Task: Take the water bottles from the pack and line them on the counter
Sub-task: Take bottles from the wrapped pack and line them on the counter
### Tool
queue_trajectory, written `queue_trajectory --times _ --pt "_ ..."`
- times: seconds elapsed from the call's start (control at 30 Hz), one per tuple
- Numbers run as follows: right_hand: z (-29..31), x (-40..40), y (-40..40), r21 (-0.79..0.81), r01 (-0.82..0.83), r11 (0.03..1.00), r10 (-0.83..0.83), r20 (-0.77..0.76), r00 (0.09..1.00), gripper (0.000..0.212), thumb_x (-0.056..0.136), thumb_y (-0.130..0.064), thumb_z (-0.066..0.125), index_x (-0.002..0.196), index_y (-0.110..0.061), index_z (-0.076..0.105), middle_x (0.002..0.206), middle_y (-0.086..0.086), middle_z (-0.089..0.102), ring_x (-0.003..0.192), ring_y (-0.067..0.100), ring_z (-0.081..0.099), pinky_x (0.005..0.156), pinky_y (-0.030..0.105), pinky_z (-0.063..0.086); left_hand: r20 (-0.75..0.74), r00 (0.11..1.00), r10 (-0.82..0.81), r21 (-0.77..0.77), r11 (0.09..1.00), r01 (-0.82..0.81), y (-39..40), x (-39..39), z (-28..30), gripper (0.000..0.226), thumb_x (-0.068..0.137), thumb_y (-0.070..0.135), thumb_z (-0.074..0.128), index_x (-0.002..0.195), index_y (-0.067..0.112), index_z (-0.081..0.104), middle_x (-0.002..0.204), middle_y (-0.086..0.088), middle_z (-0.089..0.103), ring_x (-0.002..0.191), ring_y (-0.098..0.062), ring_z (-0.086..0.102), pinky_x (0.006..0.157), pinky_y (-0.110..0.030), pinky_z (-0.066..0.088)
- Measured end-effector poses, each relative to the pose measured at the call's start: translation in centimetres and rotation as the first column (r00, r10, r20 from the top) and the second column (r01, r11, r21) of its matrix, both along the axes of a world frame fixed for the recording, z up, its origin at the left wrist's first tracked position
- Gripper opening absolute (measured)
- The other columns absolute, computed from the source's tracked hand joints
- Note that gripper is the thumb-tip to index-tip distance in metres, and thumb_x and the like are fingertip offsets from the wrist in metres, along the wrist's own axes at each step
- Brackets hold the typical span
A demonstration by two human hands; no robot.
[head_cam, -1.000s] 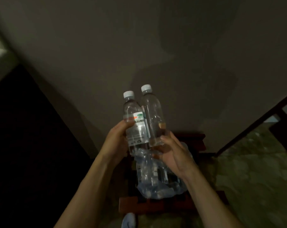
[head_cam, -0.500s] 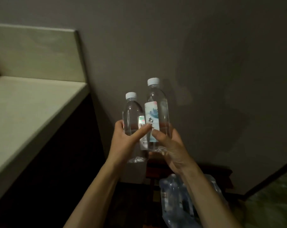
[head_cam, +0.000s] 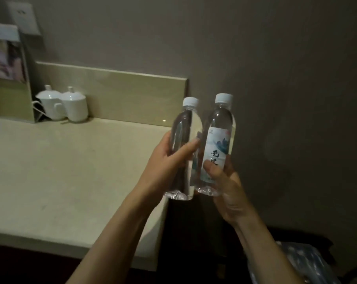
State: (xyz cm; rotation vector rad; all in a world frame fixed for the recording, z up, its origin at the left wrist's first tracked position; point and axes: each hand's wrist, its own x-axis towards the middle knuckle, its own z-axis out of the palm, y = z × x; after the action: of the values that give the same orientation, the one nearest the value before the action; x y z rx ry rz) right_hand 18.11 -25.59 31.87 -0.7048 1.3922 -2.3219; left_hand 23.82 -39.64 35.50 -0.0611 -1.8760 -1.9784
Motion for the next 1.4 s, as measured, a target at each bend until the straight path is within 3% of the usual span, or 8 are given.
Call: queue_trajectory --times 0.17,0.3,0.47,0.6,0.93,1.1,1.27,1.4 --pt "1.8 0.9 -4.8 0.056 -0.100 0.993 0.104 -0.069 0.992 0.037 0.069 -0.034 0.079 0.105 -0.033 0.073 0.109 0.003 0.074 0.103 0.025 0.070 0.080 0.036 0.058 0.014 1.000 0.005 -0.123 0.992 -0.003 -5.9 1.3 1.0 0.035 0.070 0.049 0.078 0.100 0.054 0.060 0.096 0.011 0.072 0.085 0.002 0.069 0.061 -0.005 0.051" --pt "3.3 -0.5 -8.6 0.162 -0.138 0.977 0.158 -0.119 0.980 0.046 0.074 -0.035 0.076 0.118 -0.025 0.066 0.114 0.010 0.071 0.106 0.029 0.069 0.083 0.040 0.058 -0.035 0.993 0.112 -0.095 0.989 -0.115 -10.3 1.5 1.2 0.032 0.076 0.038 0.077 0.105 0.039 0.066 0.097 0.007 0.074 0.089 -0.008 0.072 0.066 -0.015 0.056" --pt "3.9 -2.7 -13.6 0.255 -0.071 0.964 0.112 -0.152 0.982 0.073 0.067 -0.031 0.086 0.127 -0.014 0.048 0.120 0.015 0.066 0.105 0.027 0.069 0.088 0.045 0.058 -0.025 0.975 0.219 -0.138 0.966 -0.221 -15.4 1.3 1.9 0.060 0.065 0.041 0.080 0.118 0.020 0.061 0.104 0.002 0.075 0.098 -0.011 0.072 0.071 -0.017 0.057" --pt "4.4 -3.8 -17.0 0.330 -0.055 0.942 0.137 -0.232 0.963 0.067 0.069 -0.033 0.083 0.125 -0.014 0.052 0.119 0.013 0.067 0.106 0.024 0.069 0.091 0.045 0.056 0.026 0.940 0.340 -0.192 0.924 -0.329 -18.9 1.1 1.9 0.076 0.058 0.047 0.081 0.124 0.018 0.055 0.112 0.003 0.068 0.104 -0.010 0.066 0.074 -0.020 0.053" --pt "3.1 -5.7 -25.1 0.445 -0.002 0.895 0.107 -0.210 0.972 0.045 0.074 -0.022 0.083 0.116 -0.017 0.066 0.102 0.000 0.076 0.090 0.012 0.074 0.067 0.019 0.057 0.113 0.975 0.190 -0.281 0.948 -0.152 -28.8 0.2 2.6 0.058 0.066 0.036 0.077 0.123 0.034 0.063 0.112 0.005 0.070 0.101 -0.009 0.068 0.081 -0.027 0.052" --pt "1.9 -5.5 -29.8 0.512 0.087 0.854 0.030 -0.217 0.976 0.047 0.072 -0.028 0.084 0.114 -0.019 0.067 0.104 -0.001 0.076 0.095 0.016 0.073 0.091 0.042 0.057 0.107 0.986 0.131 -0.299 0.950 -0.093 -34.0 -0.7 1.3 0.044 0.079 0.022 0.076 0.121 0.032 0.063 0.108 0.009 0.074 0.095 0.000 0.069 0.074 -0.019 0.053" --pt "1.4 -5.4 -33.6 0.566 0.203 0.799 -0.048 -0.276 0.960 0.041 0.074 -0.027 0.082 0.112 -0.021 0.065 0.104 -0.004 0.075 0.095 0.012 0.072 0.091 0.043 0.057 0.093 0.990 0.106 -0.315 0.946 -0.072 -38.0 -2.0 0.2 0.048 0.083 0.016 0.073 0.127 0.028 0.059 0.112 0.011 0.072 0.101 -0.002 0.068 0.076 -0.020 0.054" --pt "1.4 -5.9 -35.6 0.588 0.267 0.763 -0.128 -0.267 0.955 0.057 0.074 -0.032 0.082 0.121 -0.021 0.052 0.115 -0.002 0.068 0.100 0.013 0.068 0.089 0.040 0.056 0.082 0.994 0.076 -0.303 0.952 -0.048 -40.0 -3.2 -0.7 0.044 0.084 0.016 0.072 0.118 0.040 0.056 0.112 0.017 0.069 0.105 -0.001 0.065 0.072 -0.017 0.055"
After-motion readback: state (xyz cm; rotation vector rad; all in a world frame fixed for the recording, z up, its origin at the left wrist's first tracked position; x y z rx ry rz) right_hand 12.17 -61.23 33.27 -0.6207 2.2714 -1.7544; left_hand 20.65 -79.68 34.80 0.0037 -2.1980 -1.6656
